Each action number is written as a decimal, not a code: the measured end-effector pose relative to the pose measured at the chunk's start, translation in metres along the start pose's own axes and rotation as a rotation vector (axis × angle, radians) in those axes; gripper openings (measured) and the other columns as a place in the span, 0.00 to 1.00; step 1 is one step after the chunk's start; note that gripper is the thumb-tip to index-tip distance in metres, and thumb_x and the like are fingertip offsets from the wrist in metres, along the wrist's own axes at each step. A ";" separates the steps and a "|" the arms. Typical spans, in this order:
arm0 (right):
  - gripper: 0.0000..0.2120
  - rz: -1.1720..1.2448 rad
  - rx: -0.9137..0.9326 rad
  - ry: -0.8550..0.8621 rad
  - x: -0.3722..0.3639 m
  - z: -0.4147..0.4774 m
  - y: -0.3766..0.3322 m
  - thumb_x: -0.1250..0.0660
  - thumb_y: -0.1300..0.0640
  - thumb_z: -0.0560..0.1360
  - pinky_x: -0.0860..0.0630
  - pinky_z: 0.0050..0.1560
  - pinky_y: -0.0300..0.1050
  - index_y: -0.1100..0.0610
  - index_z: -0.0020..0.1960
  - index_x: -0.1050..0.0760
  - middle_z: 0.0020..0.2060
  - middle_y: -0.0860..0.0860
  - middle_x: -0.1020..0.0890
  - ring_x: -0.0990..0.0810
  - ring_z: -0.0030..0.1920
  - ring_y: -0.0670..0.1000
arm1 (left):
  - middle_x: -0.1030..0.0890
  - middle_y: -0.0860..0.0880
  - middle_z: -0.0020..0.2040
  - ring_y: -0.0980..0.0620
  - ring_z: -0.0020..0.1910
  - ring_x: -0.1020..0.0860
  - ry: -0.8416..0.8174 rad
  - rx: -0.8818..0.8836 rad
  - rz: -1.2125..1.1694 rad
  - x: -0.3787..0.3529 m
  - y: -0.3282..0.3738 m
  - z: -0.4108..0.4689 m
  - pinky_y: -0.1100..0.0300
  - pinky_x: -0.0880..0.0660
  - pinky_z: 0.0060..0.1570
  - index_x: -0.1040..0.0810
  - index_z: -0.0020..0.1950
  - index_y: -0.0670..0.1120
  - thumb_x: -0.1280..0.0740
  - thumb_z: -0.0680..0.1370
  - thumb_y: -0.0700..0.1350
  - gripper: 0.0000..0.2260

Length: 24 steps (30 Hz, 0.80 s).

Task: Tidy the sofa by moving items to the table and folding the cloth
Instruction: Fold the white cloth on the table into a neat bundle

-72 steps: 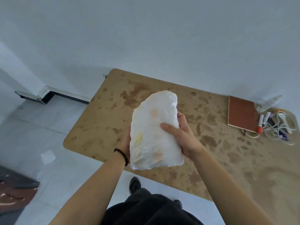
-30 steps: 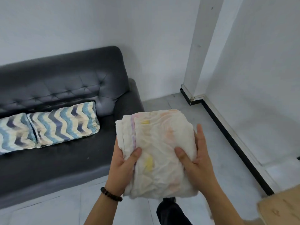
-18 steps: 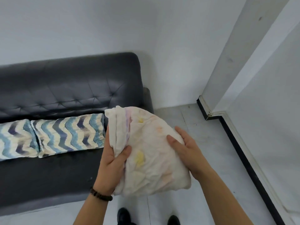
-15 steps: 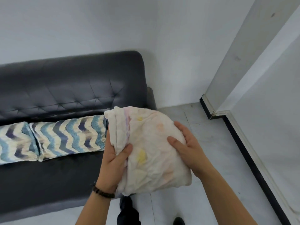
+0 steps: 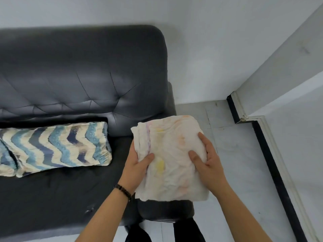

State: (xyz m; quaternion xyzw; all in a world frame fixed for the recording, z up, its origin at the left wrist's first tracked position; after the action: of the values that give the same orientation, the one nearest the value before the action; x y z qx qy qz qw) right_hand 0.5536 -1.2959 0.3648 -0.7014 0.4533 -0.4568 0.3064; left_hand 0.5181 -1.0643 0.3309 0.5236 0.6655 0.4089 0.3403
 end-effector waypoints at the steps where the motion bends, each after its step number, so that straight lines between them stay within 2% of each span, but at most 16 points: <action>1: 0.27 -0.009 -0.023 -0.019 -0.007 0.025 0.014 0.35 0.50 0.80 0.35 0.56 0.31 0.37 0.74 0.41 0.67 0.35 0.34 0.31 0.63 0.39 | 0.25 0.58 0.67 0.54 0.67 0.26 0.017 0.038 -0.001 -0.002 -0.018 0.025 0.46 0.29 0.67 0.35 0.73 0.59 0.30 0.73 0.45 0.30; 3: 0.26 -0.016 -0.070 -0.052 -0.024 0.075 0.045 0.36 0.51 0.80 0.34 0.54 0.29 0.38 0.74 0.41 0.67 0.37 0.34 0.32 0.65 0.43 | 0.25 0.57 0.66 0.53 0.65 0.26 0.046 0.126 0.007 -0.008 -0.056 0.073 0.45 0.30 0.67 0.33 0.70 0.61 0.30 0.75 0.43 0.27; 6: 0.25 -0.044 -0.102 -0.091 -0.048 0.144 0.084 0.38 0.51 0.81 0.36 0.62 0.38 0.40 0.75 0.40 0.72 0.42 0.34 0.32 0.68 0.48 | 0.24 0.56 0.64 0.51 0.64 0.25 0.063 0.201 0.031 -0.014 -0.107 0.142 0.44 0.30 0.66 0.32 0.69 0.58 0.31 0.75 0.41 0.25; 9: 0.25 -0.036 -0.064 -0.072 -0.063 0.199 0.111 0.38 0.51 0.82 0.35 0.61 0.40 0.41 0.76 0.41 0.73 0.43 0.35 0.31 0.66 0.47 | 0.26 0.54 0.68 0.52 0.66 0.27 0.105 0.126 0.102 -0.015 -0.133 0.198 0.47 0.30 0.67 0.35 0.74 0.54 0.30 0.75 0.42 0.29; 12: 0.28 0.063 -0.069 -0.059 -0.075 0.233 0.141 0.38 0.47 0.81 0.32 0.61 0.42 0.39 0.77 0.45 0.74 0.41 0.36 0.32 0.65 0.45 | 0.26 0.56 0.69 0.54 0.66 0.26 0.219 0.085 0.063 -0.003 -0.161 0.234 0.49 0.27 0.65 0.36 0.75 0.55 0.27 0.72 0.55 0.33; 14: 0.30 0.069 -0.091 -0.075 -0.082 0.241 0.163 0.37 0.44 0.80 0.33 0.63 0.42 0.38 0.78 0.48 0.74 0.41 0.37 0.32 0.65 0.44 | 0.25 0.55 0.67 0.54 0.64 0.24 0.256 0.182 0.060 0.001 -0.189 0.240 0.49 0.26 0.63 0.35 0.73 0.53 0.26 0.66 0.67 0.41; 15: 0.32 0.072 -0.110 -0.070 -0.082 0.243 0.172 0.36 0.43 0.79 0.32 0.63 0.42 0.39 0.78 0.48 0.73 0.41 0.36 0.30 0.64 0.43 | 0.23 0.54 0.66 0.54 0.62 0.23 0.258 0.216 0.063 0.001 -0.200 0.237 0.50 0.25 0.62 0.33 0.71 0.52 0.27 0.64 0.68 0.41; 17: 0.35 0.206 -0.212 -0.053 -0.081 0.244 0.185 0.30 0.44 0.76 0.26 0.63 0.46 0.44 0.77 0.42 0.67 0.43 0.26 0.22 0.59 0.44 | 0.20 0.51 0.61 0.52 0.57 0.19 0.272 0.230 0.044 0.000 -0.207 0.230 0.48 0.23 0.59 0.28 0.66 0.48 0.27 0.68 0.62 0.32; 19: 0.27 0.335 -0.281 -0.087 -0.080 0.239 0.185 0.28 0.47 0.74 0.21 0.60 0.54 0.50 0.70 0.29 0.58 0.45 0.17 0.16 0.54 0.48 | 0.17 0.49 0.58 0.51 0.56 0.18 0.228 0.237 -0.075 -0.009 -0.194 0.224 0.47 0.23 0.60 0.25 0.64 0.46 0.29 0.74 0.57 0.23; 20: 0.21 0.335 -0.267 -0.115 -0.080 0.235 0.178 0.28 0.49 0.75 0.20 0.59 0.55 0.50 0.67 0.26 0.56 0.46 0.16 0.16 0.53 0.49 | 0.17 0.50 0.58 0.52 0.57 0.19 0.176 0.235 -0.123 -0.016 -0.180 0.219 0.48 0.24 0.61 0.24 0.65 0.47 0.30 0.75 0.57 0.23; 22: 0.18 0.320 -0.177 -0.133 -0.079 0.227 0.154 0.30 0.54 0.77 0.20 0.59 0.55 0.51 0.66 0.26 0.55 0.46 0.15 0.16 0.54 0.49 | 0.18 0.52 0.60 0.52 0.59 0.20 0.098 0.146 -0.112 -0.025 -0.147 0.210 0.51 0.24 0.61 0.24 0.64 0.50 0.29 0.73 0.58 0.23; 24: 0.20 0.379 -0.043 -0.124 -0.072 0.220 0.126 0.32 0.61 0.78 0.20 0.59 0.51 0.51 0.69 0.29 0.58 0.47 0.17 0.17 0.58 0.50 | 0.19 0.50 0.61 0.50 0.61 0.20 0.070 -0.043 -0.077 -0.032 -0.111 0.198 0.53 0.23 0.58 0.25 0.64 0.50 0.28 0.73 0.51 0.21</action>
State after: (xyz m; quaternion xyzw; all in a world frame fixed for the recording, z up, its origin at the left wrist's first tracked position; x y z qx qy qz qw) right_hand 0.6984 -1.2771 0.1457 -0.6367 0.5671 -0.3372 0.3993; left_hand 0.6534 -1.0715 0.1461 0.4755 0.6877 0.4280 0.3434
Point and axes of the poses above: each hand's wrist, its own z-axis towards the middle knuckle, its own x-axis out of the back of the hand, y = z × x, the point moved 6 cm from there along z, towards the middle knuckle
